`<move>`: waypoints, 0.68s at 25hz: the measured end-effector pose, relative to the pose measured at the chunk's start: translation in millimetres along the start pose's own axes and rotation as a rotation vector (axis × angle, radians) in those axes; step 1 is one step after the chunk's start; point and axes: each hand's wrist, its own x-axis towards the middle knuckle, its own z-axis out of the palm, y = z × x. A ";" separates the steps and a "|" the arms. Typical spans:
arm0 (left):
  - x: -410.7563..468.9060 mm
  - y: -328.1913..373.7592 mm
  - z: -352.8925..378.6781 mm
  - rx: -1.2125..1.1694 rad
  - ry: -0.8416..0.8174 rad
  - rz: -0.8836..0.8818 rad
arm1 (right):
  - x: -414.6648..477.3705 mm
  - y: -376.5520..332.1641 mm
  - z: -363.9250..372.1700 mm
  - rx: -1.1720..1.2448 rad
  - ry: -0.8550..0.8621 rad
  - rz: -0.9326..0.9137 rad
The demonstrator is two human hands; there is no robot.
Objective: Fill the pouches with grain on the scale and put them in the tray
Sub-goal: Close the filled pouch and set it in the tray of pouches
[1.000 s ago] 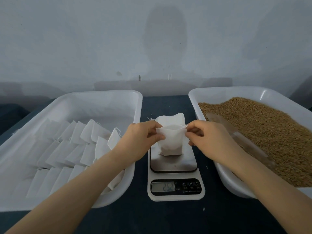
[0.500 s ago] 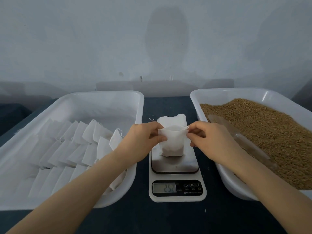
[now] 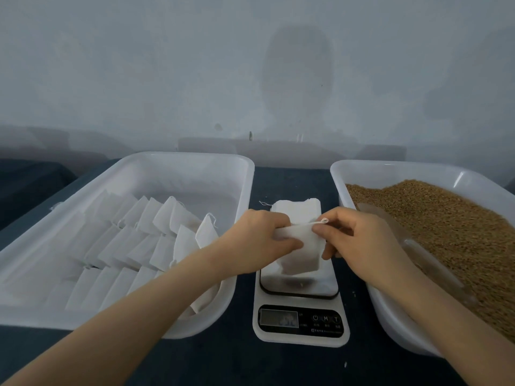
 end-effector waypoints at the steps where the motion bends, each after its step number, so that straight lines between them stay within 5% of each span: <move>1: 0.2 0.6 -1.4 -0.039 -0.001 -0.018 | -0.1 -0.5 0.3 0.025 0.005 -0.014; 6: 5.6 11.4 -14.7 -0.176 -0.106 -0.032 | -0.9 -2.6 -0.7 0.116 0.093 -0.076; 13: 28.5 -40.1 -98.9 -0.398 0.376 -0.325 | 0.6 -1.0 -5.6 0.154 0.181 0.059; 17: 33.1 -95.0 -89.1 -0.228 0.332 -0.514 | 1.5 -0.9 -5.4 0.117 0.164 0.069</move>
